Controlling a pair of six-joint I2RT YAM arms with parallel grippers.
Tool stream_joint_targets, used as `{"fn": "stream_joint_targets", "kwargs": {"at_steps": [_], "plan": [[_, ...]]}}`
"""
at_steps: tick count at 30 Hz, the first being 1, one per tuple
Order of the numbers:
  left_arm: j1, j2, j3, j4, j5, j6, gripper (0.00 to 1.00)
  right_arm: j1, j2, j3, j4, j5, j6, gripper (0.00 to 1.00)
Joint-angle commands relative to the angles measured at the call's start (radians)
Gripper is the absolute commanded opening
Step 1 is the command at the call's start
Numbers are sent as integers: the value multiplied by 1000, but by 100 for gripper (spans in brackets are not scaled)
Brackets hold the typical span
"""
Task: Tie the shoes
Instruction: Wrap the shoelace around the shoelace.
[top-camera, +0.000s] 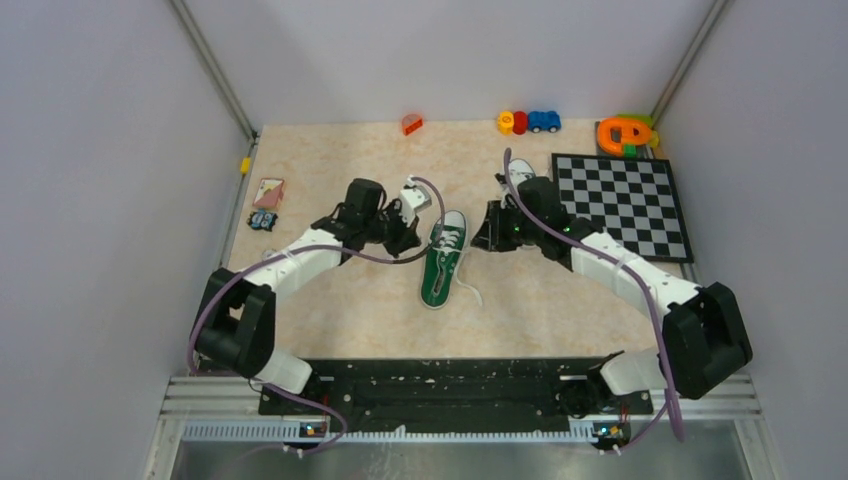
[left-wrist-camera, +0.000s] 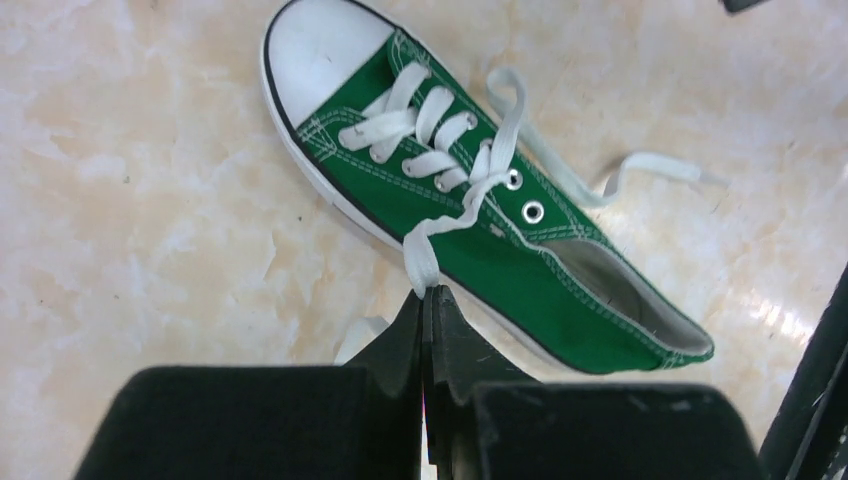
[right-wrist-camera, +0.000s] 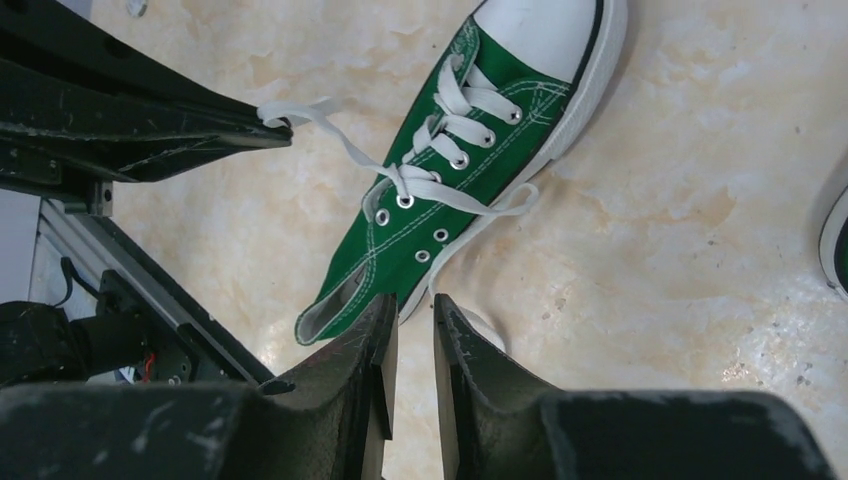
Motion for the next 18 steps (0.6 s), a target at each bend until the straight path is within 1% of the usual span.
{"fn": "stream_joint_targets", "kwargs": {"at_steps": [1, 3, 8, 11, 12, 14, 16, 18], "plan": [[5, -53, -71, 308, 41, -253, 0, -3, -44, 8, 104, -72, -34, 23], [8, -46, -80, 368, 60, -274, 0, -3, -34, 8, 141, -111, -29, 23], [25, -43, -71, 370, 78, -290, 0, -2, 38, 48, 220, -252, -51, 24], [56, -61, -103, 454, 85, -385, 0, -1, 73, 76, 238, -281, -87, 25], [69, -61, -118, 494, 99, -454, 0, 0, 81, 75, 271, -288, -98, 27], [82, -56, -141, 565, 115, -524, 0, 3, 96, 63, 328, -290, -113, 32], [84, -48, -146, 576, 123, -541, 0, 7, 112, 51, 385, -288, -122, 36], [83, -39, -146, 586, 127, -569, 0, 15, 126, 47, 431, -270, -131, 43]]}}
